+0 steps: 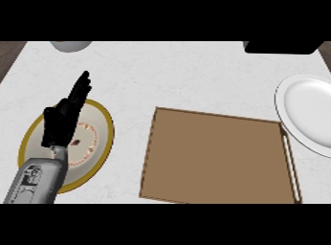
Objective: Pick the tomato from the tray and place it in the plate
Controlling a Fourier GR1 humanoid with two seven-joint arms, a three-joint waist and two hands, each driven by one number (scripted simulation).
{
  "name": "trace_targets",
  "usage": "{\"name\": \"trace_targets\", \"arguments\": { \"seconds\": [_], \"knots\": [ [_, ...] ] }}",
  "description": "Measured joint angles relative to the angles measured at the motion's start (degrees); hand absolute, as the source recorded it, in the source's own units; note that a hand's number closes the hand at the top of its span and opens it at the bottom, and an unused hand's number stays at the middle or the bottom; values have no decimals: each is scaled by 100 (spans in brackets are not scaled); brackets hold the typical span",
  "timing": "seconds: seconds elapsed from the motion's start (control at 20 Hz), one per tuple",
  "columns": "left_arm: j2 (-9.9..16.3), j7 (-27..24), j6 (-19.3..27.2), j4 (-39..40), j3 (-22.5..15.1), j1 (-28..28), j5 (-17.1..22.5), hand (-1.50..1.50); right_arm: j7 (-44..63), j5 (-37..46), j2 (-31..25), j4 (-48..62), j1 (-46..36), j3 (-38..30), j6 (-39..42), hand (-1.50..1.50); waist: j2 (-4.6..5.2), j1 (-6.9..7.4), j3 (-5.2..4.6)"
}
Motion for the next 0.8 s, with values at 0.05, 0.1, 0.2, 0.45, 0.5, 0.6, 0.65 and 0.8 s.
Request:
{"name": "trace_targets", "arguments": {
  "seconds": [0.05,0.1,0.2,0.45,0.5,0.6,0.65,0.8],
  "knots": [
    [5,-7,-19,27,8,-1,-8,0,-27,75,84,66,-60,71,-27,150,-6,-19,-2],
    [6,-13,-5,62,32,-11,-22,0,48,164,212,50,-156,168,-78,150,-12,-35,-3],
    [-6,36,-31,88,44,-86,-9,0,86,446,386,180,-288,350,-413,150,-8,-32,-5],
    [58,16,-128,78,98,-96,10,0,439,1105,909,621,-617,755,-1229,150,-3,-7,-5],
    [36,76,-114,95,98,-150,4,0,560,1167,1008,767,-722,791,-1233,-150,-1,-8,-4],
    [15,49,-88,144,117,-205,-19,0,760,1267,1191,1061,-904,839,-1234,-150,4,-6,-4],
    [0,44,-79,112,100,-169,-36,0,823,1291,1285,1213,-966,846,-1214,-150,6,6,-3],
    [-3,132,-124,-27,93,-122,-11,0,832,1302,1527,1622,-1069,808,-1206,-150,9,18,0]
  ]
}}
